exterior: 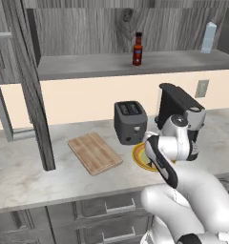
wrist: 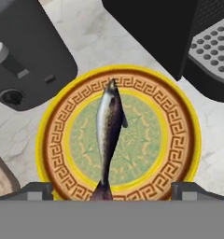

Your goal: Pick the fish from the plate and place it on the cutting board. Then pick the condiment bottle from the cabinet and place it next to the cutting board.

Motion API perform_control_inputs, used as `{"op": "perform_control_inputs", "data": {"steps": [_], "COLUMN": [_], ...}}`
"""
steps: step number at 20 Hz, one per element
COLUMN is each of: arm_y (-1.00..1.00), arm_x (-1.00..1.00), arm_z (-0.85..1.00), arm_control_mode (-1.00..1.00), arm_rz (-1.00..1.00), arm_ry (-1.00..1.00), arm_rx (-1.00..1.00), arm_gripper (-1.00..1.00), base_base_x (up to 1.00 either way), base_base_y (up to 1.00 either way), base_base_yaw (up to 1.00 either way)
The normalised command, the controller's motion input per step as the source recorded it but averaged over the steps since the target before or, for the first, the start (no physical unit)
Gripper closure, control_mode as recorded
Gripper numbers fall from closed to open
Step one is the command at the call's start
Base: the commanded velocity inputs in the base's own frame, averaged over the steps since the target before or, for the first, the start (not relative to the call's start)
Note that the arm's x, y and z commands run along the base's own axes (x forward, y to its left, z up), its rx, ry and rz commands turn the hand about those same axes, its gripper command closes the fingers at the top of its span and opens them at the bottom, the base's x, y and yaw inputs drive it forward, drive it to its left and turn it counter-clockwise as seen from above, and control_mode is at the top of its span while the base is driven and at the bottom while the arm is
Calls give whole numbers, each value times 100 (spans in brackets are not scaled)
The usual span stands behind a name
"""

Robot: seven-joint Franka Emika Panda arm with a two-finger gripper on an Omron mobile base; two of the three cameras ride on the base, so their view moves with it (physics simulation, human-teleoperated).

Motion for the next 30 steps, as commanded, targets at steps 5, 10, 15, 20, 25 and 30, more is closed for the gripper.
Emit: {"op": "perform_control_inputs", "data": {"steps": [5,10,15,20,25,30], "arm_y": [0,0,0,4,12,20], "arm_x": [0,0,0,0,0,0], "arm_z": [-42,-50,-59,-64,-62,-57], "arm_control_mode": [-100,-100,-100,-100,-100,-100], "arm_rz": [0,0,-1,-1,-1,-1], "arm_ry": [-11,-10,-6,-4,-4,-4], "arm_rx": [0,-1,-2,-2,-1,0], "arm_gripper": [-100,-100,-100,-100,-100,-100], "base_base_x": [0,0,0,0,0,0], "base_base_y": [0,0,0,0,0,0], "base_base_yaw": [0,0,0,0,0,0]}}
